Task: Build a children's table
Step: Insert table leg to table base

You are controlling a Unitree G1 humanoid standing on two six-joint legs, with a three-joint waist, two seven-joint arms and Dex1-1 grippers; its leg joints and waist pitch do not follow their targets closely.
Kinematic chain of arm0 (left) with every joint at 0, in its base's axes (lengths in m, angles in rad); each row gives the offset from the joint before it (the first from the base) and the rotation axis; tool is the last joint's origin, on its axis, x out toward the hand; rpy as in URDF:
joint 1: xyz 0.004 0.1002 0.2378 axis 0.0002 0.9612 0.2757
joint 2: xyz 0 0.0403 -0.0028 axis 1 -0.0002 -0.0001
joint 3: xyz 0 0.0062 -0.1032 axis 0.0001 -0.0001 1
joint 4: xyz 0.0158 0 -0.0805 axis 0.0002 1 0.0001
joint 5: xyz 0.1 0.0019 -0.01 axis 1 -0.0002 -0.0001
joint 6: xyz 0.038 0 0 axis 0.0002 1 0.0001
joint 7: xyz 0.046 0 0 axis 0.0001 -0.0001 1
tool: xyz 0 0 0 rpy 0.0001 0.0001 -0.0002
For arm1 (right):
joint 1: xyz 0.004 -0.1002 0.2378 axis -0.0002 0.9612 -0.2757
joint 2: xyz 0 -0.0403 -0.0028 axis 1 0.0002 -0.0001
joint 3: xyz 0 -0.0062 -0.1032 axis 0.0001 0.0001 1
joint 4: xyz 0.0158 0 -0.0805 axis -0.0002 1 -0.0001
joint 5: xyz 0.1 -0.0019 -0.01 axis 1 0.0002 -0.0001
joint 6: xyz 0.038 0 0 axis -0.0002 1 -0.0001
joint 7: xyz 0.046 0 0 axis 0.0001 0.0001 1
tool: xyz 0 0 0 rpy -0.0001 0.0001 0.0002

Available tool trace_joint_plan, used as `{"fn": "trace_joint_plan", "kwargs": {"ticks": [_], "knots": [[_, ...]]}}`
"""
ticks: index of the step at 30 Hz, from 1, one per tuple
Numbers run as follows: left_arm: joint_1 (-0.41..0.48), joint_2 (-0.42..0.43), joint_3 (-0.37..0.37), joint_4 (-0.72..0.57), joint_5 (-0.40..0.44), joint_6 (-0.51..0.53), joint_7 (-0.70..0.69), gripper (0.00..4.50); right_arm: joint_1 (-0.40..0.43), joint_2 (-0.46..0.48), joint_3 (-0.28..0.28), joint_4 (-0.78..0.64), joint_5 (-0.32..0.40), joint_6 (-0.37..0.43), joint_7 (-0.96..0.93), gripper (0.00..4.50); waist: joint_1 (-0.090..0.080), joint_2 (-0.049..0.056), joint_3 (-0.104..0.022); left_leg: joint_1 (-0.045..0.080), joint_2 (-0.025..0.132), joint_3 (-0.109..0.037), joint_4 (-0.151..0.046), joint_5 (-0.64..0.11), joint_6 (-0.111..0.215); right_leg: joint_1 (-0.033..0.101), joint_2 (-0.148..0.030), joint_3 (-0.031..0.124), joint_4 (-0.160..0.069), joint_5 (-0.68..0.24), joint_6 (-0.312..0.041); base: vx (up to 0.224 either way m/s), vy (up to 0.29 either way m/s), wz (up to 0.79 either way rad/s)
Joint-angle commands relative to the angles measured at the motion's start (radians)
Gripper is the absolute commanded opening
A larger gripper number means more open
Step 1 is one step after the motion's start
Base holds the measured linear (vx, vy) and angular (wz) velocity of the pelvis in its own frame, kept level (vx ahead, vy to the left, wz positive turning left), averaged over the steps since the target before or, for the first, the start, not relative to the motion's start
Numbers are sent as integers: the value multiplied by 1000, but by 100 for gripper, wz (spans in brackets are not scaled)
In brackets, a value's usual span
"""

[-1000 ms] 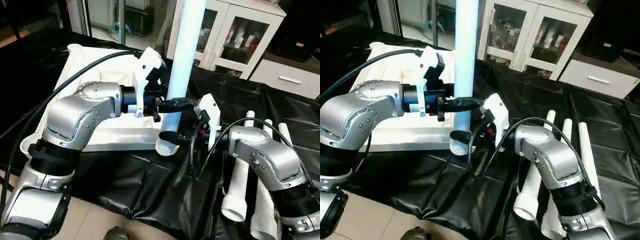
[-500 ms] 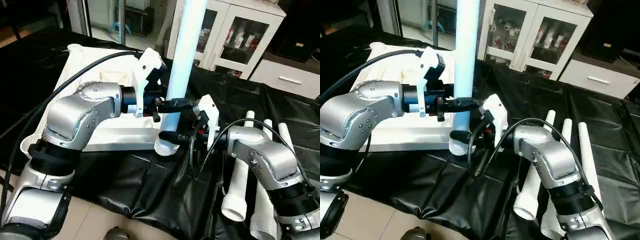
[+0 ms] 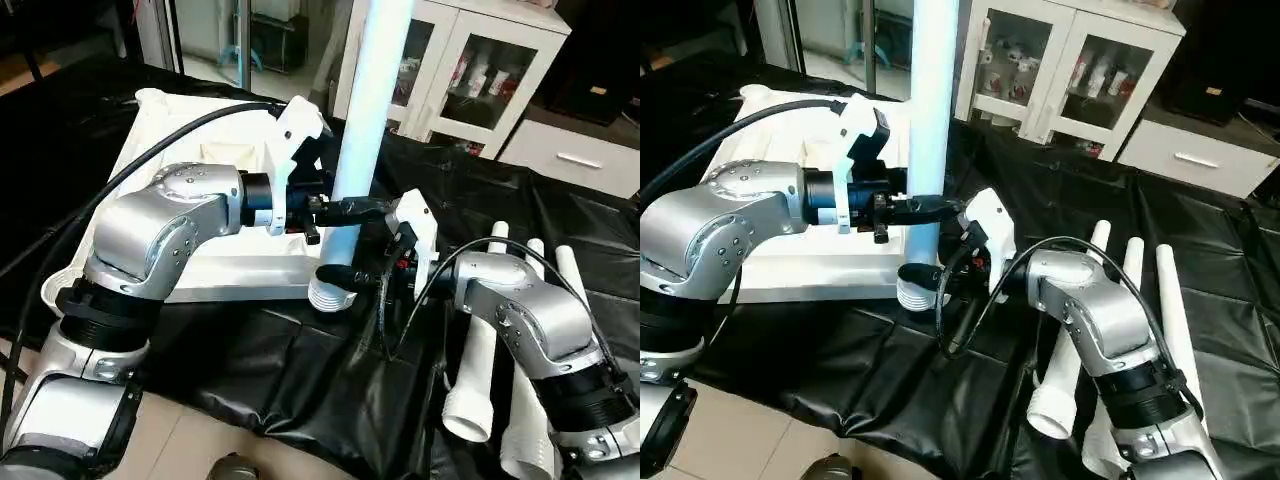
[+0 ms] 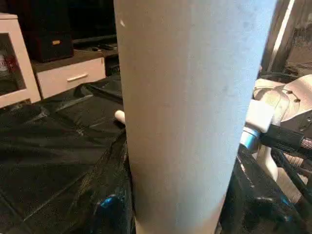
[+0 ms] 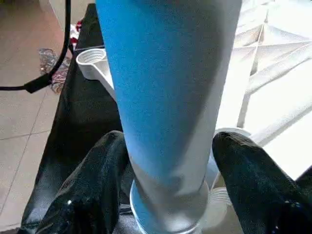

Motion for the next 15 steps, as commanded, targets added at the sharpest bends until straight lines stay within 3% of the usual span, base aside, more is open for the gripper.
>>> {"fn": "trace_joint_plan", "kwargs": {"ticks": [1, 7, 11, 15], "knots": [[-21, -51, -35, -60, -39, -8, -51, 185, -28, 18, 29, 14, -12, 1, 4, 304, -3, 23, -79, 19, 43, -18, -71, -190, -81, 48, -77, 50, -65, -114, -159, 0, 0, 0], [-21, -53, -33, -45, -30, -18, -50, 185, -29, 37, 13, 9, 12, 9, 7, 304, -3, 23, -79, 20, 43, -19, -71, -205, -82, 46, -78, 50, -67, -143, -152, 0, 0, 0], [0, -50, 29, -37, -96, -36, -110, 185, -10, 33, -39, -10, 57, 18, 22, 304, -2, 22, -78, 19, 43, -19, -72, -211, -80, 46, -80, 50, -68, -156, -151, 0, 0, 0], [5, -29, 38, -21, -87, -39, -129, 185, 11, 17, -65, -35, 78, 23, 47, 304, -2, 24, -77, 20, 43, -19, -73, -221, -79, 44, -77, 50, -69, -154, -152, 0, 0, 0]]}}
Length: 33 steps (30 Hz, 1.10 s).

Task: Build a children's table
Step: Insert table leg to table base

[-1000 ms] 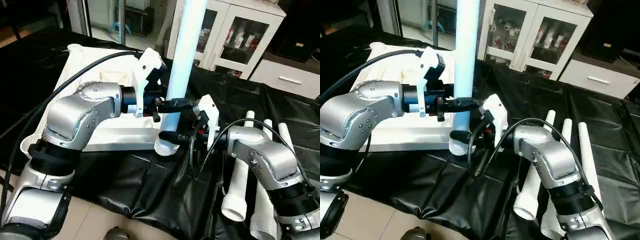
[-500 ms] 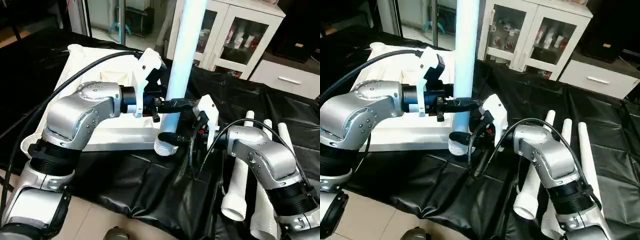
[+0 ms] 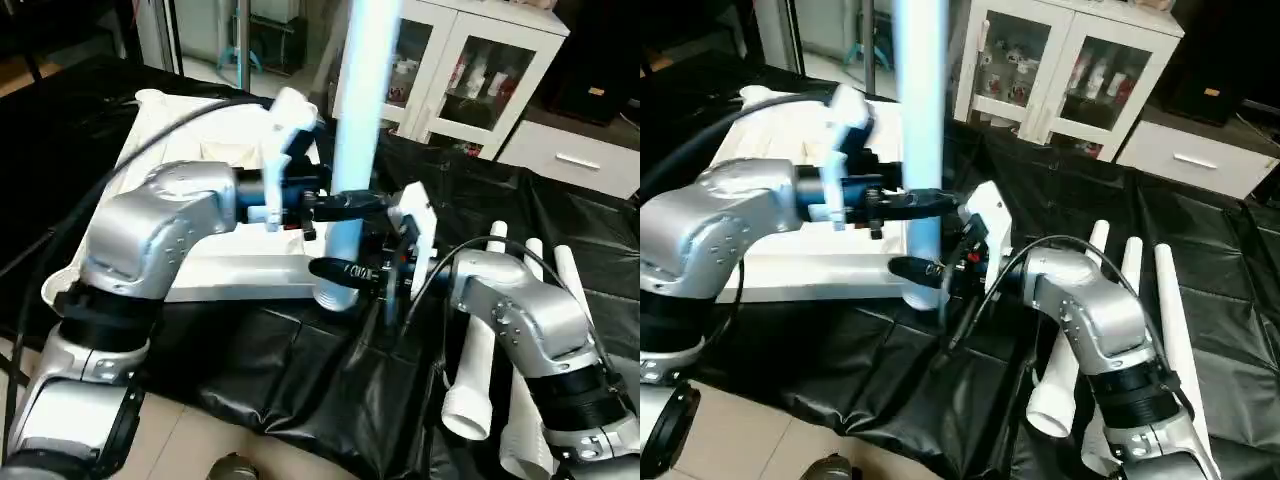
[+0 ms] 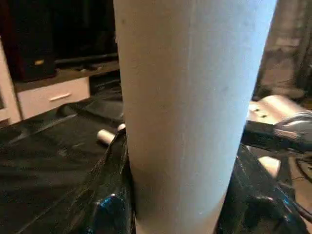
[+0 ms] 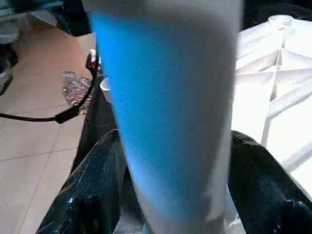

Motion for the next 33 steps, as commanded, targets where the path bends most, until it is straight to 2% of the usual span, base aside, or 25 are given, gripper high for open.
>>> {"fn": "trace_joint_plan", "kwargs": {"ticks": [1, 3, 6, 12, 16, 21, 28, 30, 32, 33], "knots": [[-7, -5, -23, -18, -33, -19, -53, 185, 18, -25, -18, -29, 21, 20, 21, 304, -2, 25, -77, 21, 43, -19, -76, -223, -79, 45, -78, 50, -72, -159, -149, 0, 0, 0], [0, 6, -14, -17, -39, -20, -81, 185, 32, -43, -27, -53, 41, 27, 47, 304, 0, 27, -78, 20, 43, -20, -76, -218, -77, 45, -77, 50, -70, -149, -147, 0, 0, 0], [6, 19, -4, -17, -45, -19, -104, 185, 50, -74, -30, -82, 70, 38, 87, 304, 0, 25, -77, 19, 43, -19, -75, -230, -75, 47, -78, 51, -73, -164, -150, 0, 0, 0], [4, 17, -8, -17, -44, -18, -118, 185, 56, -92, -19, -98, 77, 47, 113, 304, 0, 26, -75, 21, 44, -20, -76, -247, -77, 44, -79, 51, -77, -206, -145, 0, 0, 0], [5, 12, -17, -32, -60, -9, -134, 185, 51, -88, -2, -88, 70, 44, 111, 304, 0, 26, -77, 20, 44, -21, -75, -234, -78, 44, -79, 50, -73, -182, -152, 0, 0, 0], [3, 17, -29, -36, -48, -13, -138, 185, 39, -96, 39, -71, 24, 33, 106, 304, -1, 26, -77, 19, 44, -20, -75, -236, -80, 44, -79, 51, -73, -183, -154, 0, 0, 0], [1, 16, -33, -38, -33, -16, -138, 185, 28, -90, 44, -56, 7, 24, 92, 304, -1, 26, -77, 21, 45, -21, -76, -243, -83, 44, -79, 50, -73, -189, -151, 0, 0, 0], [0, 16, -35, -34, -28, -20, -136, 185, 28, -89, 44, -57, 6, 24, 88, 270, -1, 27, -77, 20, 44, -21, -75, -235, -82, 44, -78, 50, -71, -171, -155, 0, 0, 0], [0, 18, -37, -32, -25, -22, -137, 185, 29, -87, 44, -58, 0, 23, 87, 267, -1, 28, -77, 20, 44, -20, -75, -237, -82, 44, -77, 50, -72, -169, -156, 0, 0, 0], [0, 20, -38, -31, -24, -23, -139, 185, 32, -86, 45, -58, -6, 21, 87, 244, -1, 28, -77, 20, 44, -21, -76, -239, -82, 44, -78, 50, -71, -168, -157, 0, 0, 0]]}}
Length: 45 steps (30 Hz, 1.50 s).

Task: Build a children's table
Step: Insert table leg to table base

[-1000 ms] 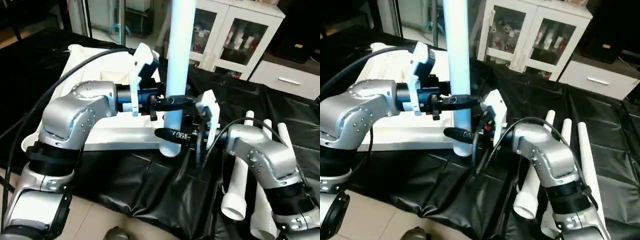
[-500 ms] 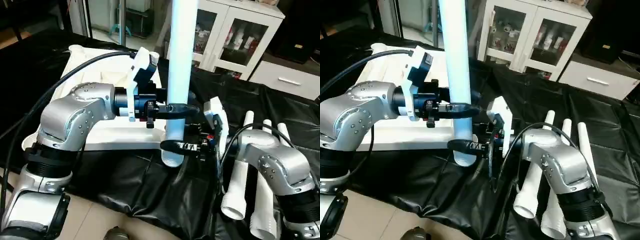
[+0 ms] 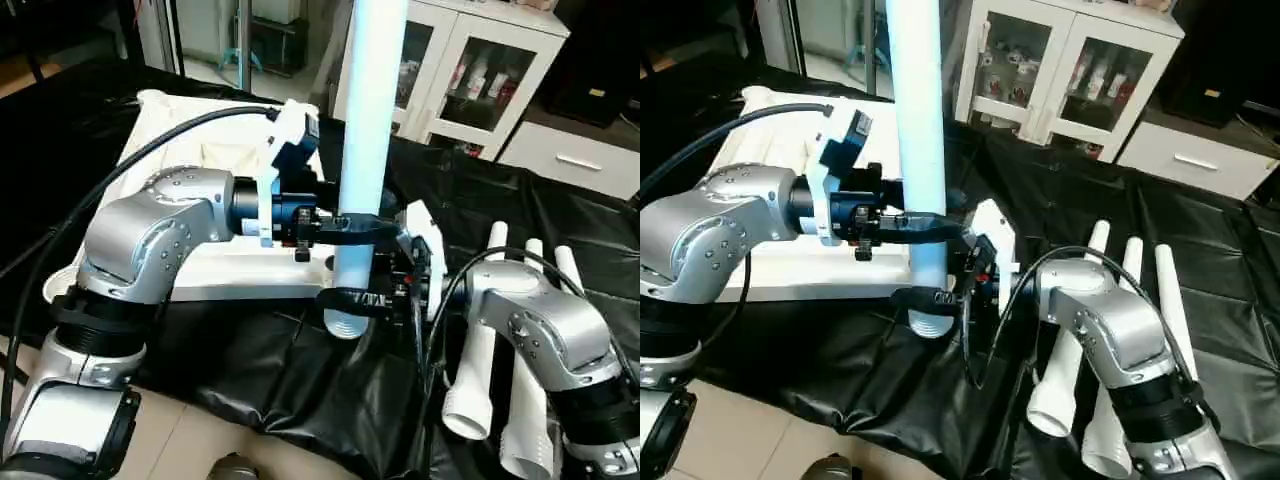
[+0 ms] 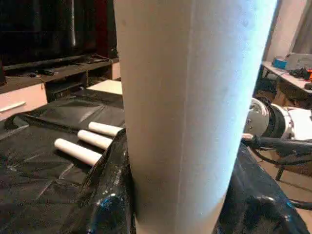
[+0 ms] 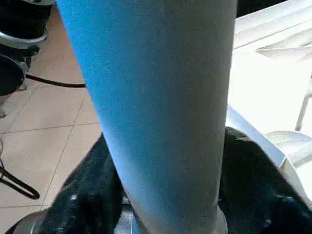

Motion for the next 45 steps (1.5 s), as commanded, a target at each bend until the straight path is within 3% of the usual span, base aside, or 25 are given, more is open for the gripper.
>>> {"fn": "trace_joint_plan", "kwargs": {"ticks": [1, 7, 8, 25, 28, 39, 43, 45], "knots": [[-13, -1, -18, -16, 9, -11, -5, 185, -9, -9, 2, 6, -17, -9, -6, 233, -1, 27, -78, 20, 44, -20, -76, -237, -81, 45, -78, 50, -73, -167, -157, 0, 0, 0], [-14, 1, -22, -13, 12, -13, -12, 185, -6, -13, 8, 3, -22, -10, -3, 204, -1, 27, -77, 20, 44, -21, -77, -245, -83, 45, -79, 51, -74, -182, -154, 0, 0, 0], [-13, 3, -25, -14, 13, -12, -15, 185, -5, -15, 10, 1, -22, -10, -2, 203, 0, 31, -77, 21, 44, -22, -77, -248, -84, 44, -78, 50, -73, -182, -154, 0, 0, 0], [-15, 24, -41, -6, 30, 11, -7, 185, -2, -15, 9, 2, -34, -19, 2, 196, -1, 32, -78, 21, 43, -21, -76, -248, -85, 45, -77, 50, -71, -155, -164, 0, 0, 0], [-15, 27, -32, -11, 18, 28, -3, 255, -2, -9, 3, 2, -33, -20, -6, 196, -1, 32, -77, 22, 43, -21, -77, -258, -86, 45, -77, 50, -73, -169, -163, 0, 0, 0], [-23, 18, 54, 25, -20, 16, 30, 339, -6, 30, -62, 24, -15, -21, -78, 190, -2, 38, -78, 22, 43, -22, -77, -270, -94, 44, -78, 50, -73, -167, -166, 0, 0, 0], [-32, 9, 167, 70, -75, 40, 85, 367, -31, 52, -136, 117, -46, -59, -185, 189, -2, 38, -79, 20, 40, -21, -75, -266, -100, 43, -77, 49, -71, -162, -175, 0, 0, 0], [-28, 14, 181, 73, -81, 41, 89, 367, -37, 55, -145, 134, -54, -65, -203, 189, -3, 38, -78, 22, 39, -22, -75, -279, -103, 42, -77, 48, -72, -187, -172, 0, 0, 0]]}}
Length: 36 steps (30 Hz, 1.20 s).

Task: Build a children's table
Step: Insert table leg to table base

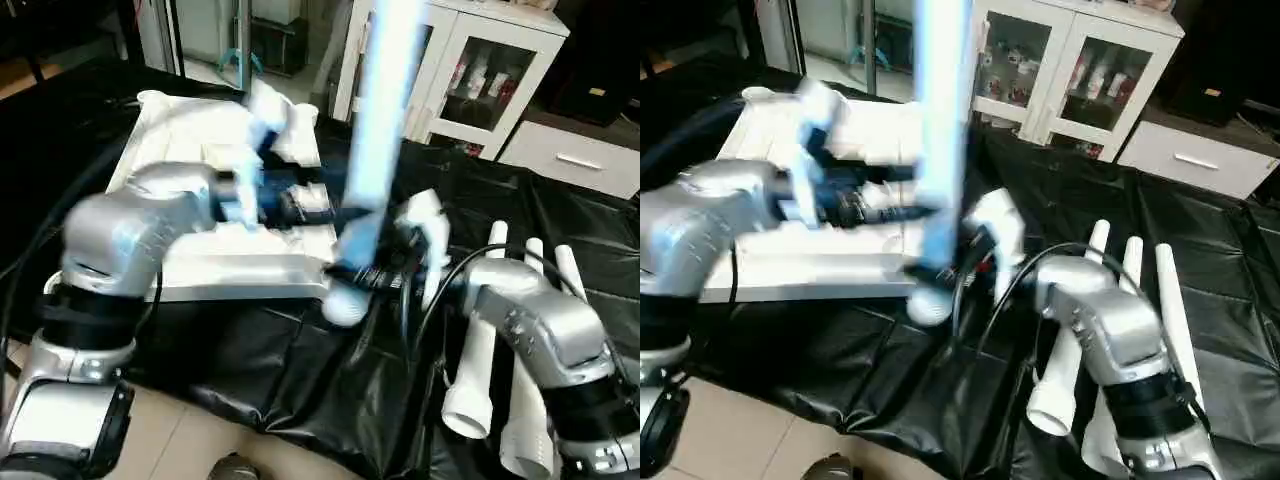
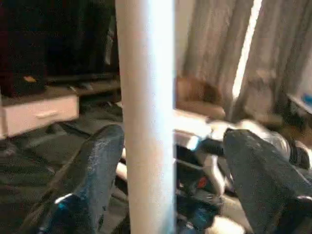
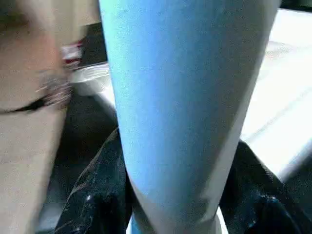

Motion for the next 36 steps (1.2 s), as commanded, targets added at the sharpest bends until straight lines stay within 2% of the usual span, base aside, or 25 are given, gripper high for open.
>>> {"fn": "trace_joint_plan", "kwargs": {"ticks": [1, 5, 6, 7, 8, 9, 10, 11, 13, 15, 16, 17, 18, 19, 21, 22, 23, 25, 26, 28, 31, 33, 36], "knots": [[-5, 16, 32, 1, -13, -4, 10, 367, -32, 1, -42, 35, -27, -30, -54, 189, -3, 38, -78, 22, 40, -23, -79, -290, -105, 41, -78, 49, -77, -195, -168, 0, 0, 0], [58, 75, 61, -7, 41, -44, 31, 367, -30, 10, -54, 73, -65, -57, -116, 189, -4, 35, -80, 20, 40, -22, -79, -262, -94, 44, -77, 50, -76, -182, -155, 0, 0, 0], [84, 97, 46, -9, 91, -71, 49, 367, -27, 17, -60, 80, -74, -63, -138, 189, -7, 25, -79, 18, 40, -20, -80, -247, -88, 45, -76, 51, -76, -182, -150, 0, 0, 0], [115, 115, -13, -3, 185, -133, 82, 367, -24, 28, -63, 87, -81, -74, -159, 189, -4, 21, -78, 17, 43, -21, -82, -233, -80, 44, -77, 52, -81, -191, -133, 0, 0, 0], [129, 123, -43, 1, 232, -164, 99, 367, -23, 34, -65, 93, -84, -80, -169, 189, -6, 26, -77, 17, 43, -21, -83, -234, -82, 43, -77, 53, -77, -201, -123, 0, 0, 0], [161, 136, -130, 21, 336, -246, 121, 367, -23, 51, -69, 105, -90, -94, -192, 189, -4, 16, -79, 20, 45, -20, -83, -226, -77, 41, -79, 53, -79, -216, -108, 0, 0, 0], [183, 133, -180, 35, 380, -281, 129, 367, -26, 64, -70, 118, -98, -108, -209, 189, -5, 21, -77, 21, 45, -21, -86, -231, -77, 37, -79, 54, -82, -240, -92, 0, 0, 0], [190, 132, -199, 42, 396, -296, 129, 367, -27, 69, -71, 124, -101, -114, -216, 189, -2, 25, -79, 25, 47, -21, -86, -229, -78, 33, -81, 54, -81, -233, -92, 0, 0, 0], [216, 122, -272, 89, 466, -379, 134, 367, -33, 89, -78, 149, -114, -142, -251, 189, -2, 26, -80, 22, 45, -21, -88, -234, -85, 32, -81, 53, -81, -212, -101, 0, 0, 0], [222, 97, -309, 165, 514, -451, 152, 367, -42, 107, -89, 179, -122, -167, -282, 189, -3, 29, -80, 22, 43, -20, -88, -242, -93, 32, -81, 53, -82, -203, -104, 0, 0, 0], [220, 86, -315, 200, 531, -478, 163, 367, -45, 114, -92, 185, -123, -174, -290, 188, -5, 27, -80, 22, 42, -18, -86, -249, -97, 33, -81, 54, -81, -200, -106, 0, 0, 0], [215, 67, -325, 271, 566, -527, 185, 367, -49, 126, -99, 195, -125, -186, -302, 188, -6, 29, -81, 19, 41, -20, -87, -252, -98, 37, -82, 54, -81, -194, -109, 0, 0, 0], [212, 60, -328, 300, 582, -547, 195, 350, -50, 131, -101, 198, -124, -190, -305, 188, -7, 27, -81, 20, 40, -20, -86, -261, -96, 37, -82, 54, -84, -204, -102, 0, 0, 0], [204, 58, -339, 346, 609, -587, 201, 339, -50, 136, -102, 193, -123, -189, -305, 188, -6, 38, -84, 20, 42, -24, -86, -257, -97, 39, -85, 54, -79, -194, -102, 0, 0, 0], [198, 61, -349, 373, 624, -611, 198, 333, -46, 137, -100, 184, -121, -187, -300, 188, -10, 34, -85, 19, 42, -24, -86, -255, -95, 40, -83, 53, -77, -172, -108, 0, 0, 0], [194, 65, -359, 387, 635, -630, 193, 329, -42, 136, -99, 178, -120, -188, -295, 188, -12, 39, -85, 20, 42, -23, -85, -253, -95, 39, -82, 53, -76, -164, -113, 0, 0, 0], [188, 72, -369, 414, 643, -649, 178, 315, -36, 135, -99, 170, -118, -186, -292, 188, -13, 36, -84, 20, 43, -23, -85, -253, -91, 39, -82, 53, -76, -155, -117, 0, 0, 0], [185, 75, -375, 435, 646, -662, 167, 297, -32, 134, -100, 166, -117, -187, -291, 188, -13, 37, -84, 21, 44, -22, -85, -254, -89, 39, -82, 52, -74, -138, -136, 0, 0, 0], [183, 77, -378, 448, 649, -671, 161, 297, -29, 133, -100, 163, -116, -186, -290, 188, -13, 41, -83, 22, 43, -21, -84, -255, -87, 37, -82, 52, -75, -141, -136, 0, 0, 0], [176, 77, -383, 482, 660, -702, 144, 267, -25, 130, -100, 160, -112, -189, -289, 188, -14, 41, -82, 23, 42, -21, -85, -268, -87, 36, -82, 53, -78, -155, -139, 0, 0, 0], [178, 79, -372, 495, 634, -701, 74, 254, -18, 123, -99, 141, -106, -180, -277, 188, -16, 42, -81, 25, 46, -23, -88, -298, -92, 35, -86, 53, -80, -200, -137, 0, 0, 0], [174, 73, -356, 502, 608, -702, 30, 223, -16, 119, -99, 137, -106, -178, -270, 188, -17, 42, -81, 24, 45, -22, -87, -299, -93, 36, -87, 54, -80, -207, -141, 0, 0, 0], [164, 69, -344, 515, 586, -705, -6, 204, -17, 113, -99, 134, -105, -173, -259, 188, -24, 38, -81, 23, 45, -21, -87, -292, -88, 36, -86, 53, -79, -191, -149, 0, 0, 0]]}}
